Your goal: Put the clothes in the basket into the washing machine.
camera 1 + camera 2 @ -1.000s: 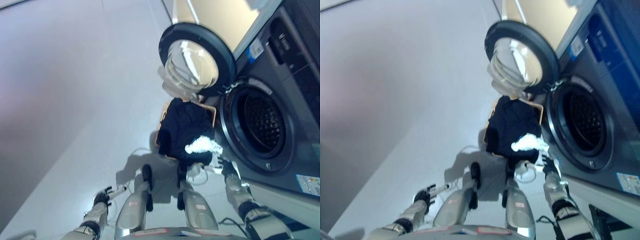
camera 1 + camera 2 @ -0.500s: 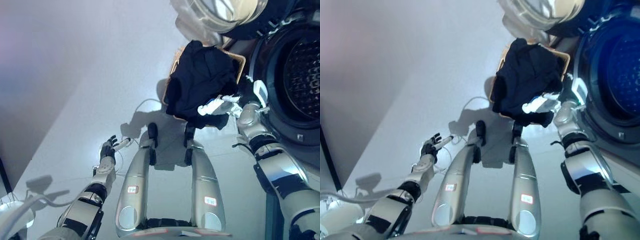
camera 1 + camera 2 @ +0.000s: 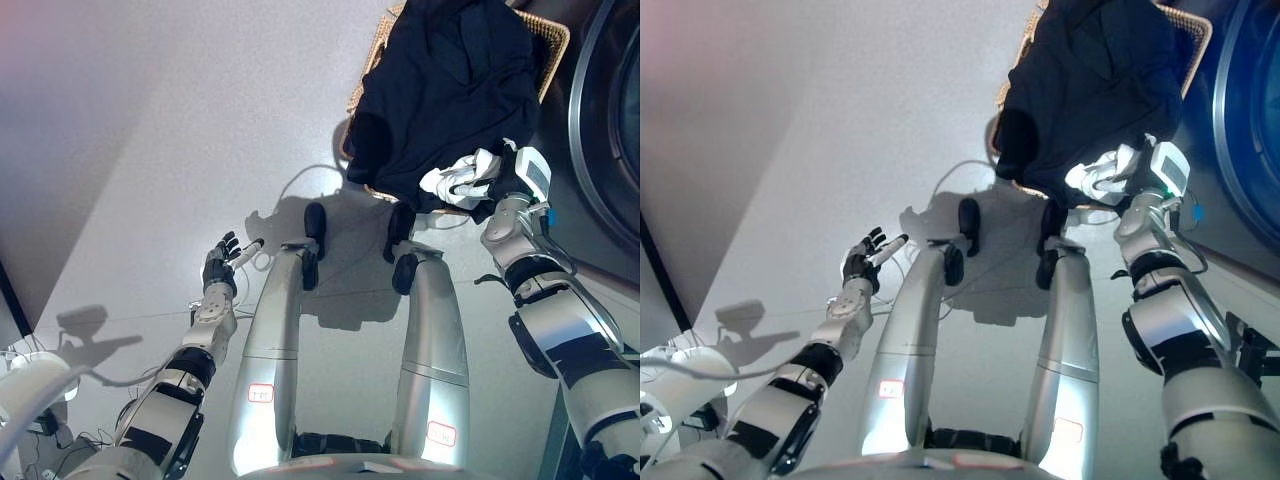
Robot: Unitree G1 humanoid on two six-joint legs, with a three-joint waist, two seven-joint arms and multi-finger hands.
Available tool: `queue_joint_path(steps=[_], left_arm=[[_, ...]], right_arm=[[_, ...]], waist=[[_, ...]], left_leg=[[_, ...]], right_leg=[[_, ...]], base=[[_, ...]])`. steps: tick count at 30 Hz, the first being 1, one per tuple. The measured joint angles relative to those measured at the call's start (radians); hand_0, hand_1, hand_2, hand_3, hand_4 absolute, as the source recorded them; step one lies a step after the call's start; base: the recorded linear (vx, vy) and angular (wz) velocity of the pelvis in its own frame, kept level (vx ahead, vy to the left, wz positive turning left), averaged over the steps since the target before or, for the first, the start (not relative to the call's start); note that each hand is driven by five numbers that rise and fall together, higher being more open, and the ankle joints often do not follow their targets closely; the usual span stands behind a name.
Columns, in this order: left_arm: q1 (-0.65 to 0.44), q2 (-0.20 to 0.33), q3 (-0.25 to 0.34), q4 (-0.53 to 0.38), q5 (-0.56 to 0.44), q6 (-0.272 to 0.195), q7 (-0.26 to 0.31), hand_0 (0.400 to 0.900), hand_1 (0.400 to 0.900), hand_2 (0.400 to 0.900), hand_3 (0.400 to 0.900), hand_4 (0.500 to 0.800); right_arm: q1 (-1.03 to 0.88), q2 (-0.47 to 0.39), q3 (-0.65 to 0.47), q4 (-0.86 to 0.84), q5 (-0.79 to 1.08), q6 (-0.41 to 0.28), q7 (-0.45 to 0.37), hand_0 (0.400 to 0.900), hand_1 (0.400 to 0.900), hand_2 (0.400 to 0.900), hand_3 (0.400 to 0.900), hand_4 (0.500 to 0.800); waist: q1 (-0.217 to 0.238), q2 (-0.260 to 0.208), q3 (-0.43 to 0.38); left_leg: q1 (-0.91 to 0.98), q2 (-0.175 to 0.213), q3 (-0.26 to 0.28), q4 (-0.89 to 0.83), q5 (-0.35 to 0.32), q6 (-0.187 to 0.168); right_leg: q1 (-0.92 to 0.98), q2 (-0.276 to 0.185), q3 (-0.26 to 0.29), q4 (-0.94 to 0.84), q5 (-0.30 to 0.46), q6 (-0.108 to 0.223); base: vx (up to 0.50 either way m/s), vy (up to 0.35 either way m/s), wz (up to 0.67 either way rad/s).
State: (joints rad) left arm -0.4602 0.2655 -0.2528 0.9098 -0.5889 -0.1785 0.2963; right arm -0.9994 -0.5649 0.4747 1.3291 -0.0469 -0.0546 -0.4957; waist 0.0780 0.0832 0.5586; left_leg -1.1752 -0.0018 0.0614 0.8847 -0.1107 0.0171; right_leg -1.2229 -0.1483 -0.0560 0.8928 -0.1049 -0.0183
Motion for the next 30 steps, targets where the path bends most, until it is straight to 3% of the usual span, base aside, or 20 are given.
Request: queue_joint_path(steps=[12,17,19,24,30], left_arm=[[0.004,-0.008,0.002,-0.002,0.000,0.000,0.035,0.900,0.900,0.900,0.900,0.800],[0.038,-0.011,0.017,-0.015,0.000,-0.001,0.053,0.900,0.900,0.900,0.900,0.800],[0.039,-0.012,0.038,-0.015,-0.002,0.000,0.054,0.900,0.900,0.900,0.900,0.800],[0.036,-0.017,0.056,-0.011,-0.020,0.000,0.062,0.900,0.900,0.900,0.900,0.800],[0.036,-0.016,0.078,0.007,-0.043,0.004,0.063,0.900,0.900,0.900,0.900,0.800]], right_arm=[[0.033,0.003,-0.022,-0.078,-0.007,0.010,-0.058,0.400,0.400,0.400,0.400,0.500],[0.155,-0.014,-0.116,-0.364,0.065,0.001,-0.070,0.400,0.400,0.400,0.400,0.500],[0.212,-0.013,-0.204,-0.512,0.122,-0.010,-0.067,0.400,0.400,0.400,0.400,0.500],[0.305,0.049,-0.405,-0.665,0.408,-0.136,-0.092,0.400,0.400,0.400,0.400,0.500],[0.245,0.079,-0.533,-0.552,0.768,-0.257,-0.110,0.400,0.400,0.400,0.400,0.500]], waist=[[-0.005,-0.001,-0.002],[-0.050,-0.007,-0.006],[-0.063,-0.011,-0.004],[-0.100,-0.027,-0.006],[-0.113,-0.034,-0.006]], left_leg=[[0.031,-0.001,-0.012,-0.033,0.007,-0.010],[0.101,-0.003,-0.013,-0.069,0.005,-0.005],[0.112,0.002,-0.015,-0.074,0.002,0.000],[0.168,0.001,-0.014,-0.111,-0.004,0.005],[0.204,0.001,-0.013,-0.127,-0.009,0.010]], right_leg=[[0.031,0.003,-0.010,-0.030,0.000,0.000],[0.106,0.011,-0.012,-0.081,0.005,-0.001],[0.123,0.019,-0.014,-0.100,0.009,0.002],[0.185,0.021,-0.016,-0.145,0.011,0.003],[0.220,0.022,-0.015,-0.167,0.006,0.010]], base=[[0.01,0.002,-0.04],[0.01,0.001,-0.11],[0.01,0.009,-0.13],[0.02,-0.001,-0.05],[0.02,-0.007,-0.01]])
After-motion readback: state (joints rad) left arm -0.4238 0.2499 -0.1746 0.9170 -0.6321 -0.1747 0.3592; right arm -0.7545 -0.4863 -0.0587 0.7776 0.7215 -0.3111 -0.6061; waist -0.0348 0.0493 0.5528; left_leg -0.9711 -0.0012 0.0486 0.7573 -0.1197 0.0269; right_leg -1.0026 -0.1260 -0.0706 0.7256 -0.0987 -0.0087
